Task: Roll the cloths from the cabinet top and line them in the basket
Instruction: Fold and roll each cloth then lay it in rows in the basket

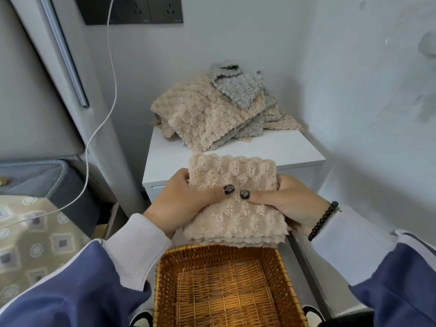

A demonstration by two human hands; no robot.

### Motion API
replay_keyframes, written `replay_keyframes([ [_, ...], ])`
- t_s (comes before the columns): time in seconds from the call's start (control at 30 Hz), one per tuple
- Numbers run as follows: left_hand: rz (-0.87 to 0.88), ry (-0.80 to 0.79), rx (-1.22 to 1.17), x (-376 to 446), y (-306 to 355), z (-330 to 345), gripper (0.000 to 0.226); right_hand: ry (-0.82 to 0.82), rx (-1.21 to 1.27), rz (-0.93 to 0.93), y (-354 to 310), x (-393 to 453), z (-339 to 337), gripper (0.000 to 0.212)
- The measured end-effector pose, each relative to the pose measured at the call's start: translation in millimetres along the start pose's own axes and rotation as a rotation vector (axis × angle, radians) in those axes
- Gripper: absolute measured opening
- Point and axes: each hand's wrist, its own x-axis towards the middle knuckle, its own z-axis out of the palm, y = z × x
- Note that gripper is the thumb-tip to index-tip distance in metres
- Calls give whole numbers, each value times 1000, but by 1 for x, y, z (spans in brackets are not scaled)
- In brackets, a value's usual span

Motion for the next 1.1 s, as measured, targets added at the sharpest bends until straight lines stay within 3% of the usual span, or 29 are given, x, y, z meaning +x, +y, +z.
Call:
replay_keyframes([
  [0.17,-134,-217,-67,-6,3,1,45,12,-86,-63,-7,-3,-8,41],
  [0.4,-136,-227,-143,-5,-2,-7,33,-62,138,14,-10,-8,-16,36],
  [0.47,-104,-282,-149,-6,-3,-9,36,-89,160,20,-11,-9,-20,30],
  [0.53,-70,-335,-189,-3,-4,-12,53,-114,178,12,-11,-10,-24,30],
  [0.63,-16,-403,-283,1,-7,-16,65,-190,268,-12,-11,-11,-32,52],
  [0.73,72,-459,-394,0,-5,-17,58,-232,306,-74,-10,-12,-41,65],
  [0.93,140,-456,-538,-3,0,-10,38,-244,379,-127,-14,-15,-46,42],
  [1.1,111,-550,-481,-1,3,-14,40,-250,378,-93,-13,-13,-51,63],
])
